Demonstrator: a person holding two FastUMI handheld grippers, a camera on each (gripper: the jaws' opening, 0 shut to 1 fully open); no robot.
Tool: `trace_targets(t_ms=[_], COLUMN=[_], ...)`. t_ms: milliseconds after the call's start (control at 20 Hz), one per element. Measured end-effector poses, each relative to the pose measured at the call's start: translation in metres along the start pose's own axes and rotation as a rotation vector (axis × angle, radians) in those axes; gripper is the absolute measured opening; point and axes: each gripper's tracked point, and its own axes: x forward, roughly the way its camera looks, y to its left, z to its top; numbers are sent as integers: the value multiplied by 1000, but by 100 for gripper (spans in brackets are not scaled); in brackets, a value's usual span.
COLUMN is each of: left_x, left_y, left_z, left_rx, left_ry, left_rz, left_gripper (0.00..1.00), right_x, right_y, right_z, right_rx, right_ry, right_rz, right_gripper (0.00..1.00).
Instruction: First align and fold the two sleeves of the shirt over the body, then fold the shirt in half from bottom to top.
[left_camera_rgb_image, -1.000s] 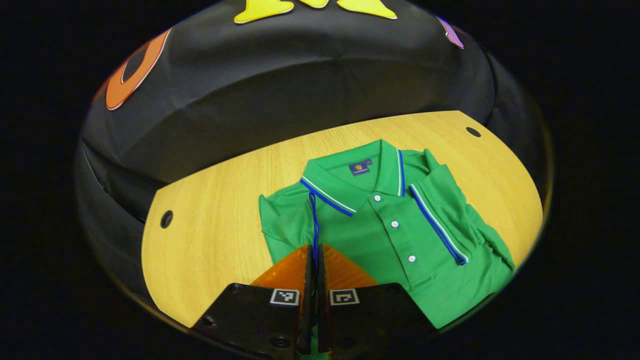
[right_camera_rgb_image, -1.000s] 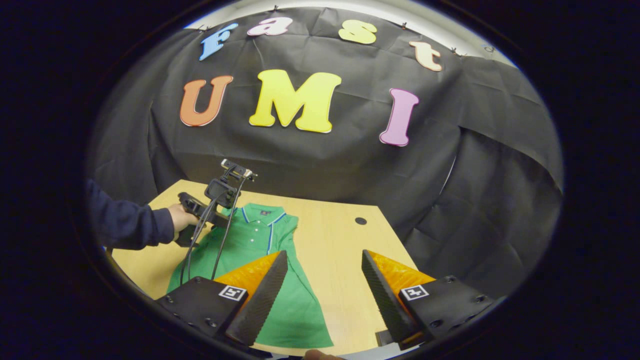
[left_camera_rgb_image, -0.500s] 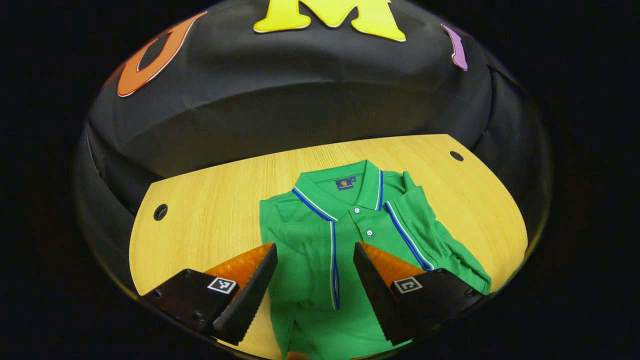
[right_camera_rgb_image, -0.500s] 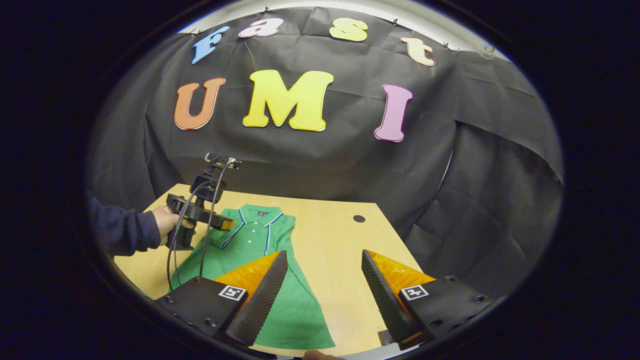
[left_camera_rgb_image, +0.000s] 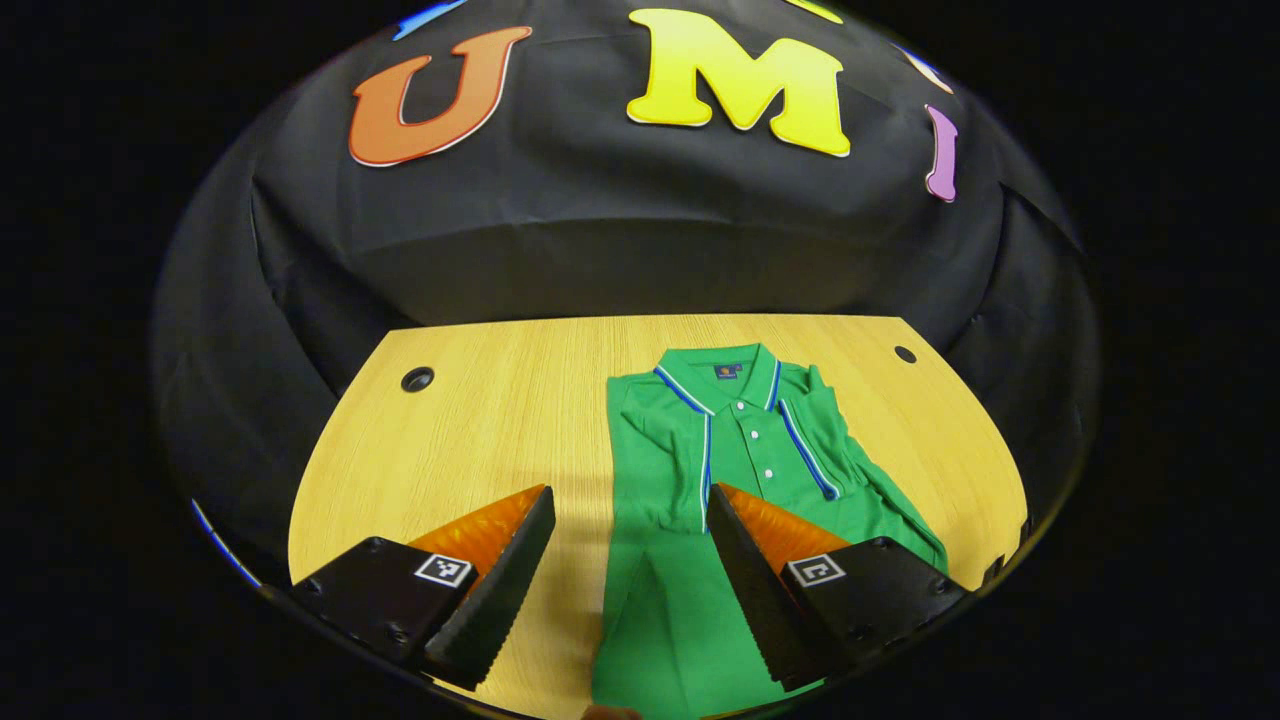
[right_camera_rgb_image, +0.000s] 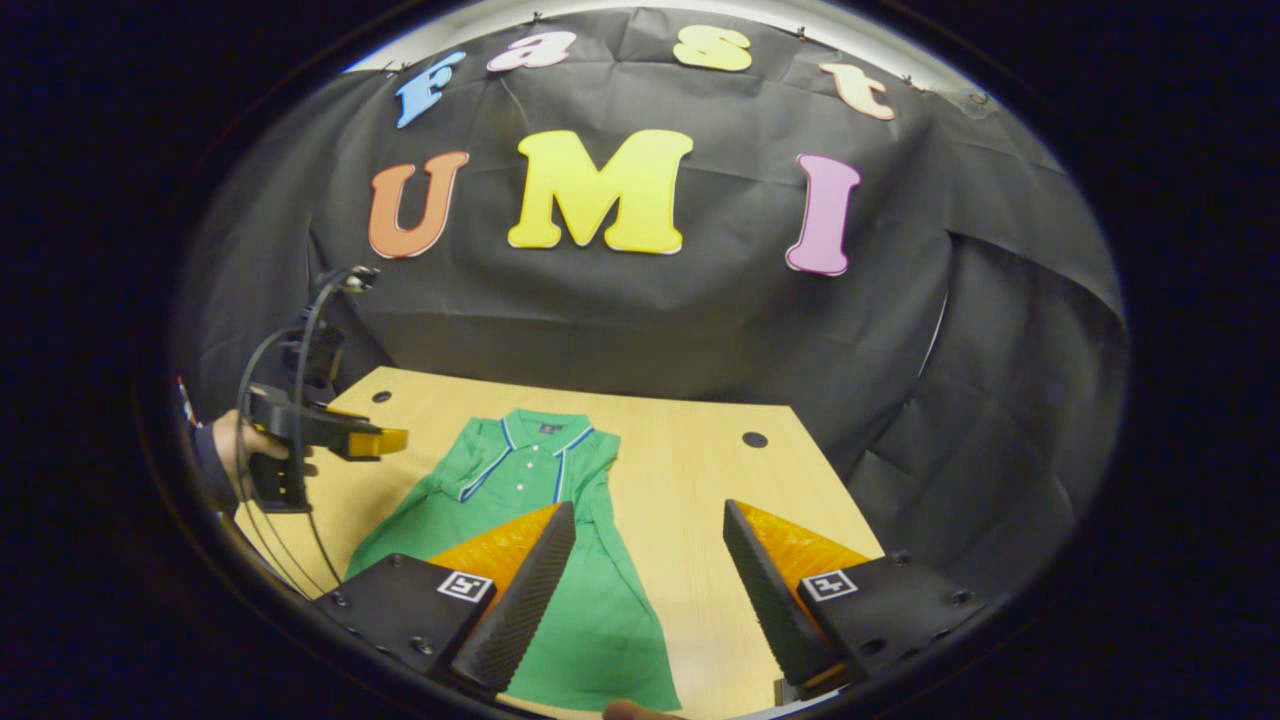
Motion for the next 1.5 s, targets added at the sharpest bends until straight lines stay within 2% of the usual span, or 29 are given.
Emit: trace_targets(t_ms=[50, 100, 150, 200, 300, 350, 500, 550, 650, 700, 750, 800, 950, 1250, 1300, 1350, 1400, 1450, 1500], left_x=[-11, -21, -31, -39, -51, -56, -72, -77, -87, -92, -99, -106, -118, -127, -126, -127, -125, -125, -125], left_y=[7, 8, 6, 5, 2, 0, 0, -2, -2, 0, -1, -2, -5, -14, -15, -14, -13, -14, -15], left_z=[-10, -24, -40, -56, -90, -107, -160, -174, -203, -217, -229, -238, -262, -277, -289, -282, -283, -283, -283], left_rx=[-4, -15, -28, -43, -69, -77, -85, -93, -90, -91, -98, -107, -105, -88, -98, -112, -112, -109, -100], left_ry=[4, 27, 55, 80, 140, 175, 300, 330, 397, 439, 472, 500, 592, 749, 765, 765, 772, 777, 787], left_rz=[20, 23, 22, 26, 31, 33, 45, 38, 40, 46, 42, 36, 32, 26, 33, 33, 31, 28, 24], left_gripper=[99, 98, 98, 99, 99, 99, 99, 99, 99, 99, 99, 99, 99, 98, 96, 100, 96, 95, 95], right_x=[5, 10, 18, 23, 31, 35, 37, 34, 30, 26, 20, 16, 4, -4, -3, -4, -4, -1, -2], right_y=[3, 7, 8, 9, 8, 7, 4, 2, 0, 0, -2, -6, -18, -21, -22, -22, -21, -21, -20], right_z=[-6, -15, -24, -35, -66, -85, -143, -162, -201, -216, -229, -238, -258, -281, -285, -287, -285, -287, -288], right_rx=[7, 14, 25, 29, 16, 1, -16, -17, -16, -10, -4, -1, 13, 40, 41, 40, 49, 54, 62], right_ry=[20, 50, 81, 121, 212, 263, 417, 470, 571, 618, 658, 687, 764, 865, 881, 904, 911, 924, 944], right_rz=[21, 42, 57, 67, 60, 56, 53, 51, 50, 56, 56, 47, -2, -28, -32, -29, -25, -22, -20], right_gripper=[96, 91, 95, 92, 91, 96, 96, 93, 96, 96, 92, 96, 96, 96, 96, 96, 91, 96, 95])
